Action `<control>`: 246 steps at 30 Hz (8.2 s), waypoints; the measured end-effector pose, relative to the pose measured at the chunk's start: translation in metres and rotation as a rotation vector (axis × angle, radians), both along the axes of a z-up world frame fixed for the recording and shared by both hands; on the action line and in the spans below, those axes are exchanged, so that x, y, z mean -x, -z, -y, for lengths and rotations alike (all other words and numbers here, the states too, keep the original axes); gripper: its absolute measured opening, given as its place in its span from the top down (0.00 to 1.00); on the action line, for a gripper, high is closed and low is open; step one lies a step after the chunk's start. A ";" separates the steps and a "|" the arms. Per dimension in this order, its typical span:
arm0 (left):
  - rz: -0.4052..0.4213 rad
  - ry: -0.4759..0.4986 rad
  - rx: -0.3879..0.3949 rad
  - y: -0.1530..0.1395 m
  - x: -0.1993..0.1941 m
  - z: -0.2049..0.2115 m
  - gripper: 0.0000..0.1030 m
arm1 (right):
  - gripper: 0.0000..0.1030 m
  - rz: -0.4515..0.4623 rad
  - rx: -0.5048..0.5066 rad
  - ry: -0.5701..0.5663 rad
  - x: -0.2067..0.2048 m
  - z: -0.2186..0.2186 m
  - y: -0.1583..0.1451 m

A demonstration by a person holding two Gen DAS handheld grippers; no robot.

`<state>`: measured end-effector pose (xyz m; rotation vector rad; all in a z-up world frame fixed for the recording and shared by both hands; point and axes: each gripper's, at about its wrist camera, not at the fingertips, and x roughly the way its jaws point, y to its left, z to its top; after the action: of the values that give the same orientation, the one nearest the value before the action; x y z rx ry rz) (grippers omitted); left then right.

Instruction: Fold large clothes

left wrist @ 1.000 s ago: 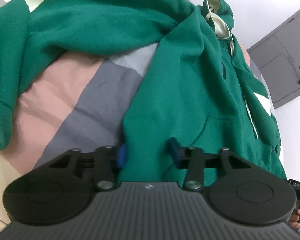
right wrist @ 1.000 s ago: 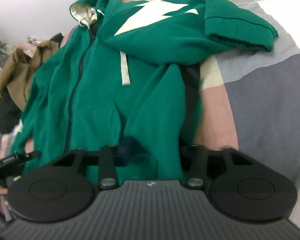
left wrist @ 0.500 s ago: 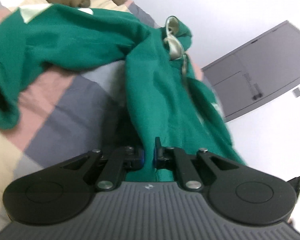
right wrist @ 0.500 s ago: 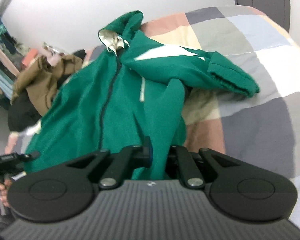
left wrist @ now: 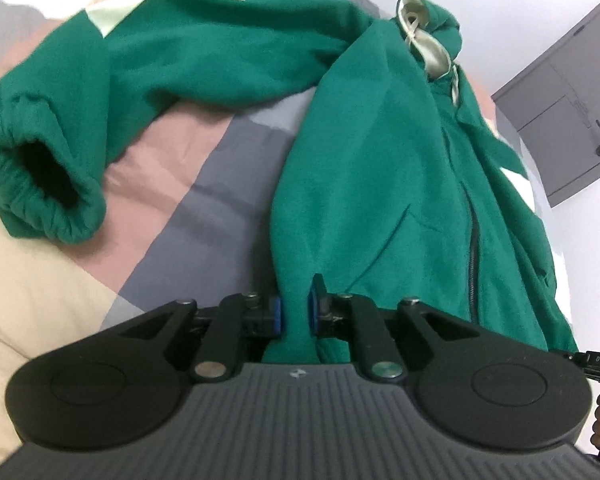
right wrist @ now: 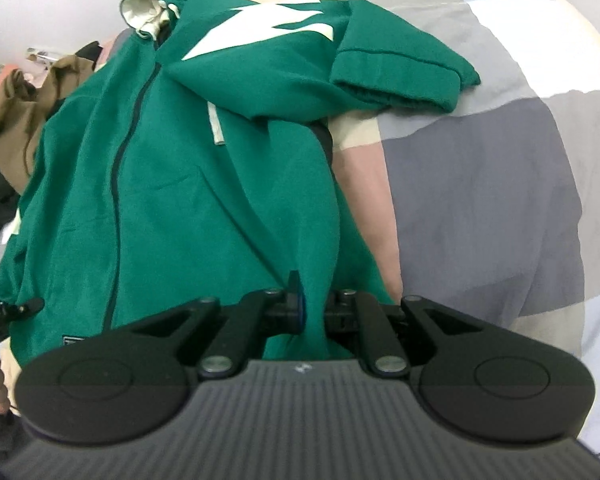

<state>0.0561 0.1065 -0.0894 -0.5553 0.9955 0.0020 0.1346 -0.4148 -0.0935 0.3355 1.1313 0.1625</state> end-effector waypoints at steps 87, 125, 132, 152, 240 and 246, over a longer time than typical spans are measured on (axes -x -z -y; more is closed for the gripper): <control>0.185 0.159 -0.215 -0.026 -0.068 0.099 0.44 | 0.87 0.566 0.195 0.454 -0.157 0.235 -0.169; 0.410 0.127 0.028 -0.050 -0.019 0.033 0.44 | 0.38 0.419 -0.017 -0.257 -0.037 -0.200 -0.100; 0.413 0.204 -0.014 -0.040 -0.029 0.065 0.44 | 0.39 0.392 0.019 -0.180 -0.046 -0.167 -0.054; 0.267 0.200 -0.114 0.006 -0.065 0.085 0.44 | 0.53 0.324 0.046 -0.134 -0.076 -0.154 0.023; 0.117 -0.900 -0.456 -0.061 0.024 -0.130 0.69 | 0.52 0.381 0.121 -0.115 -0.051 -0.154 0.020; 0.338 -0.710 -0.625 -0.146 -0.010 -0.061 0.69 | 0.52 0.372 0.092 -0.104 -0.051 -0.150 0.018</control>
<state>0.0656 0.1679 0.0565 -0.2874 0.3877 0.8002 0.1855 -0.2651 -0.1117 0.1555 0.7848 0.2527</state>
